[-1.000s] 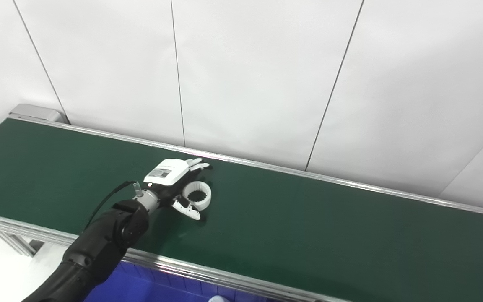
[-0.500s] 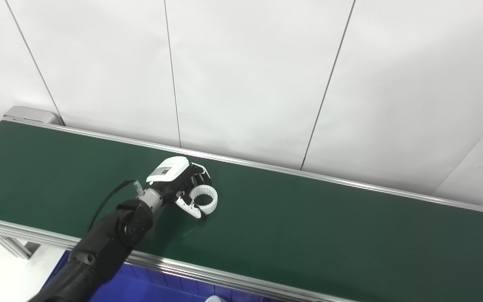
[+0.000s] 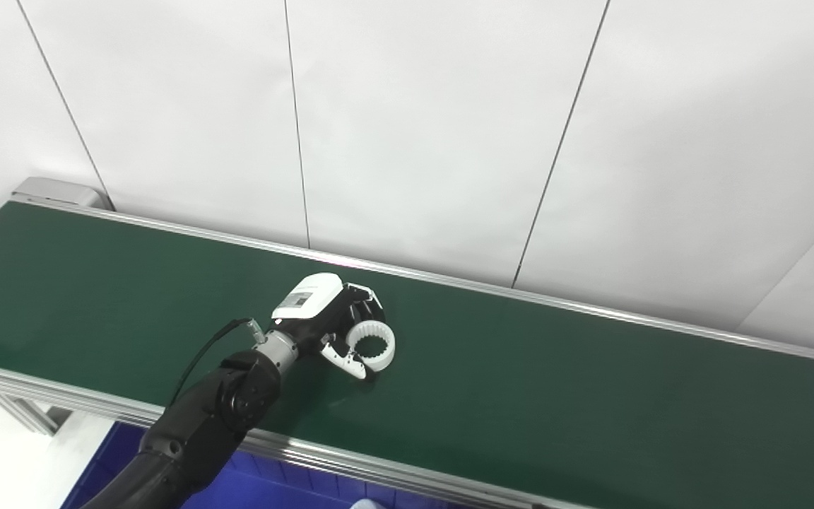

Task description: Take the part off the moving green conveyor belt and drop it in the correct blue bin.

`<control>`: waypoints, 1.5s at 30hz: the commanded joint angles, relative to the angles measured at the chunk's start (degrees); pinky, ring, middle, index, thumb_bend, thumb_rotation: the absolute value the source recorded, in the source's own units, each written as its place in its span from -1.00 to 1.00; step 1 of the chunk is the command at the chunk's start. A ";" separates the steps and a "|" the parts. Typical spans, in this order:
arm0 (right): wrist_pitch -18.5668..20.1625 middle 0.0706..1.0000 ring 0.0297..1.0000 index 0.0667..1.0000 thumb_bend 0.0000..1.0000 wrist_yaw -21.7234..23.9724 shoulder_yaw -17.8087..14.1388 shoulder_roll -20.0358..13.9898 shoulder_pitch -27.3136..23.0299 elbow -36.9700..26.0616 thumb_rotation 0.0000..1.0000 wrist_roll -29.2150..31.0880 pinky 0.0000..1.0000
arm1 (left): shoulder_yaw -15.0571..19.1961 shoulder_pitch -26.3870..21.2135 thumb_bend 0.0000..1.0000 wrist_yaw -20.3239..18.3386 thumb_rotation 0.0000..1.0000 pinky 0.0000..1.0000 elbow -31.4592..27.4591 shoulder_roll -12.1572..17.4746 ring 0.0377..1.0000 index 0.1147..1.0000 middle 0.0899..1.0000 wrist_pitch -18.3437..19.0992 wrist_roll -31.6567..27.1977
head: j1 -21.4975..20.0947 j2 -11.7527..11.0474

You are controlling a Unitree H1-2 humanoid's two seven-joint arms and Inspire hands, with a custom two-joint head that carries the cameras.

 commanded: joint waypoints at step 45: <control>4.33 0.61 0.55 0.74 0.57 11.25 -7.54 8.90 7.25 -16.40 -0.20 -4.06 0.33 | -2.03 32.80 -0.01 -17.18 -1.00 0.07 -32.69 10.61 -0.15 -0.11 -0.08 -9.13 -1.81 | -19.92 23.88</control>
